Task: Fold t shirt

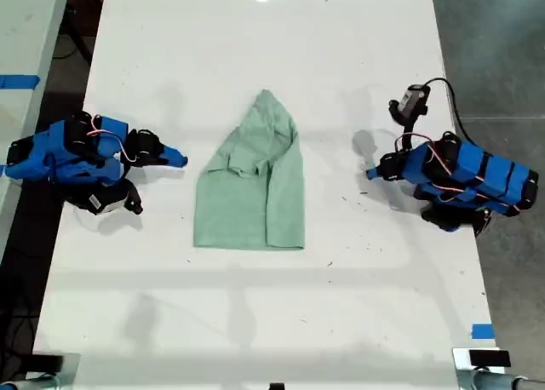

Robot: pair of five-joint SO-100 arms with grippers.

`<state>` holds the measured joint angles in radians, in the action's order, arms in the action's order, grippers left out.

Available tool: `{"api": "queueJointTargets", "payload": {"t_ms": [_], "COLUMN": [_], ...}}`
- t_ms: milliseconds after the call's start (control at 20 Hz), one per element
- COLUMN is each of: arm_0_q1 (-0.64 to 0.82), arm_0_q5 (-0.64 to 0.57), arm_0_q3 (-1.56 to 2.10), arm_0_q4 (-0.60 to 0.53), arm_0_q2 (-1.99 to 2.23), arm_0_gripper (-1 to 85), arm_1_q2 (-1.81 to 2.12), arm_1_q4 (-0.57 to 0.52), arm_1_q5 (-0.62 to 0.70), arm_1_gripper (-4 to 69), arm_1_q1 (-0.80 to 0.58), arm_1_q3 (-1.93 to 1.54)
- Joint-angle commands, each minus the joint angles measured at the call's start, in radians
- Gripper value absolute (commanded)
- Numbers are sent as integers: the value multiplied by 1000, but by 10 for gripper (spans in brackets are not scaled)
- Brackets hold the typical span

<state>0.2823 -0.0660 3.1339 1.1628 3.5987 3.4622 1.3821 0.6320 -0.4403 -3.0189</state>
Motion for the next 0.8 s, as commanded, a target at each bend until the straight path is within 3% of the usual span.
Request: {"api": "queueJointTargets", "payload": {"t_ms": [0, 750], "arm_0_q1": [8, 3], "arm_0_q5": [-6, -5], "arm_0_q3": [-11, -11], "arm_0_q4": [-20, -20], "arm_0_q2": [6, 6], "arm_0_gripper": [-2, 4], "arm_1_q2": [48, 48], "arm_1_q4": [2, -12], "arm_1_q5": [43, 31], "arm_1_gripper": [21, 35], "arm_1_q1": [-20, -21], "arm_1_q3": [-38, -51]}}
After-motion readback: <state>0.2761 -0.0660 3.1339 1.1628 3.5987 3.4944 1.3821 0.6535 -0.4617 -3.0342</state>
